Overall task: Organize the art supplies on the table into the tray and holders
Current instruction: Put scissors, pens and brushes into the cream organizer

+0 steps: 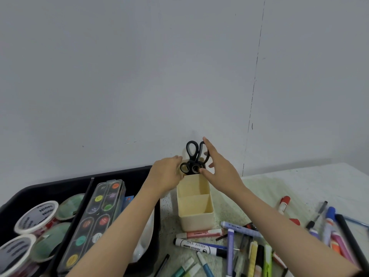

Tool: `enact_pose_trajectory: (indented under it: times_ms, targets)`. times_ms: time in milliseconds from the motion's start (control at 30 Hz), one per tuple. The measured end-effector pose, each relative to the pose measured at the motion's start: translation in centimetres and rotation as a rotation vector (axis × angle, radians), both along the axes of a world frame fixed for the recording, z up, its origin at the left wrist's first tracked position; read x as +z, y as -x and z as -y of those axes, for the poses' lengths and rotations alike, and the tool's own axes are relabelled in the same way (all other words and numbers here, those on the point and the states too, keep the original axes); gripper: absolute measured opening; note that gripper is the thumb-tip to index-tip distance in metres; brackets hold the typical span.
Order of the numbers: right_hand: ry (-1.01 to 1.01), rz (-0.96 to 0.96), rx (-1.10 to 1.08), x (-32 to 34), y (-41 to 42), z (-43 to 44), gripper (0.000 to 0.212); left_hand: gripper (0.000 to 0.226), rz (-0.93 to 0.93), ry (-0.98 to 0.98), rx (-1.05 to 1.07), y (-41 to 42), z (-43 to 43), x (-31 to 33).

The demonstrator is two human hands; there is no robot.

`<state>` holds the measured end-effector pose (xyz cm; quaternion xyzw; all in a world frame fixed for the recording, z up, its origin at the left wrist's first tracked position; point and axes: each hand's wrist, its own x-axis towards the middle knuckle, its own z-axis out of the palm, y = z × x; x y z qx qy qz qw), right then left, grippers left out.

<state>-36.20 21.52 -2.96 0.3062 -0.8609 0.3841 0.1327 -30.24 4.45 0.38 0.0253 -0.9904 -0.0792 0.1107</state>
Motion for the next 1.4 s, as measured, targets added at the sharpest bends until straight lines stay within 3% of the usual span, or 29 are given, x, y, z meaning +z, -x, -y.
enact_pose_trajectory:
  times_ms: [233, 467, 667, 833, 933, 1067, 1167, 1300, 1367, 1400]
  targets:
    - [0.071, 0.116, 0.069, 0.6, 0.2, 0.4, 0.084, 0.042, 0.025, -0.113, -0.025, -0.2, 0.0, -0.5]
    - [0.088, 0.13, 0.097, 0.8, -0.1, 0.1, 0.083, 0.059, 0.135, 0.182, 0.017, -0.1, -0.9, -0.9]
    - [0.042, 0.129, 0.104, 0.4, -0.8, 0.0, 0.088, 0.068, 0.27, 0.135, 0.107, 0.1, -1.2, -1.0]
    - [0.02, 0.146, 0.102, 0.4, -1.9, -1.0, 0.079, 0.064, 0.214, 0.05, 0.083, -0.8, -1.5, -0.6]
    - [0.044, 0.09, 0.041, 0.0, -3.9, -2.2, 0.056, 0.056, 0.044, -0.03, 0.001, -3.0, -2.3, -0.1]
    - [-0.154, 0.011, 0.052, -1.2, -8.1, -4.1, 0.013, 0.043, -0.231, -0.175, -0.175, -7.2, -4.2, -0.6]
    - [-0.45, 0.028, 0.067, -3.0, -10.3, -5.2, 0.019, 0.039, -0.321, -0.181, -0.289, -10.6, -5.9, -2.1]
    - [-0.791, 0.031, -0.001, -5.3, -11.3, -6.0, 0.015, 0.044, -0.202, -0.357, -0.304, -15.1, -8.2, -5.2]
    - [-0.825, -0.037, -0.08, -5.6, -11.5, -6.1, 0.033, 0.045, -0.123, -0.409, -0.317, -16.6, -9.0, -7.4]
    - [-0.824, -0.013, -0.106, -5.4, -11.5, -6.2, 0.032, 0.044, -0.091, -0.426, -0.304, -17.0, -8.9, -8.8]
